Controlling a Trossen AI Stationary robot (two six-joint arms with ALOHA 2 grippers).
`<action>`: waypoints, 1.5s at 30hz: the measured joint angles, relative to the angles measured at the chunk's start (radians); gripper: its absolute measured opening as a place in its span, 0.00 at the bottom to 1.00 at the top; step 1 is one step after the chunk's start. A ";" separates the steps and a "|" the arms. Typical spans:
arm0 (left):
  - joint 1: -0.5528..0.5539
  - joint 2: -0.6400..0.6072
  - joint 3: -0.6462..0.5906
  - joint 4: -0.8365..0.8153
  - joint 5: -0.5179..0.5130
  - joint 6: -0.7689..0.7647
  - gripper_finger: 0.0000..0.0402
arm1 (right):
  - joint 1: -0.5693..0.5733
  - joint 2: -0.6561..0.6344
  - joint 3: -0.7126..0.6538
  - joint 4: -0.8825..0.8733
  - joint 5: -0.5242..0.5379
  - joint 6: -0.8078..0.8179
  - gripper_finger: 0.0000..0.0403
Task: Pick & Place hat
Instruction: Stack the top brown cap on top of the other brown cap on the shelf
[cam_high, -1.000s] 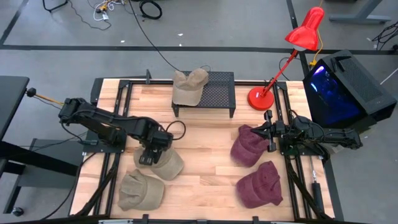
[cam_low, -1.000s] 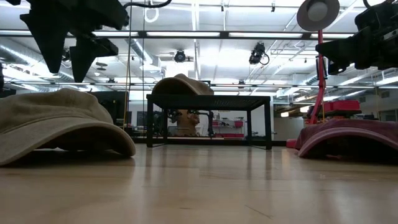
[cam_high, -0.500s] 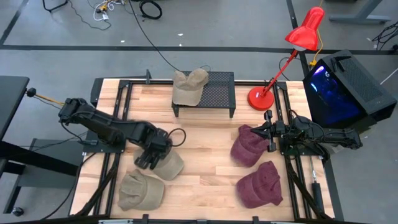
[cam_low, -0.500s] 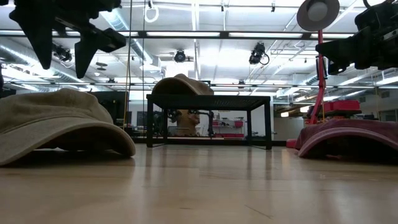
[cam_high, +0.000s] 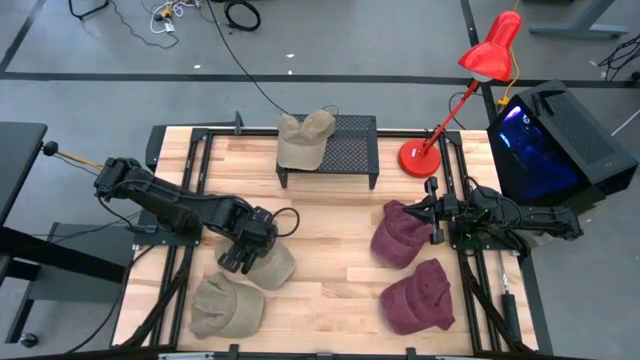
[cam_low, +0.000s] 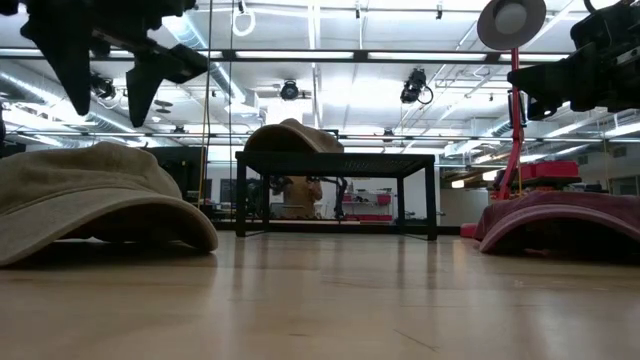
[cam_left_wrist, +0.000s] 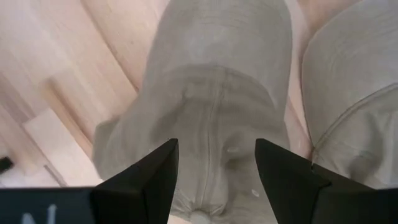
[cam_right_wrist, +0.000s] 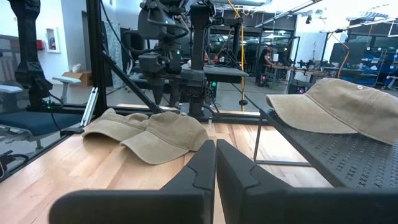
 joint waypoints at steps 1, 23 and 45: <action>0.000 0.000 -0.016 -0.001 0.000 0.000 0.55 | 0.000 0.000 0.000 0.000 0.000 0.000 0.04; 0.026 0.031 -0.056 0.036 -0.039 -0.008 0.55 | 0.000 0.000 0.000 0.000 0.000 0.000 0.04; 0.026 0.041 -0.056 0.041 0.017 -0.008 0.16 | 0.000 0.000 0.000 0.000 0.000 0.000 0.04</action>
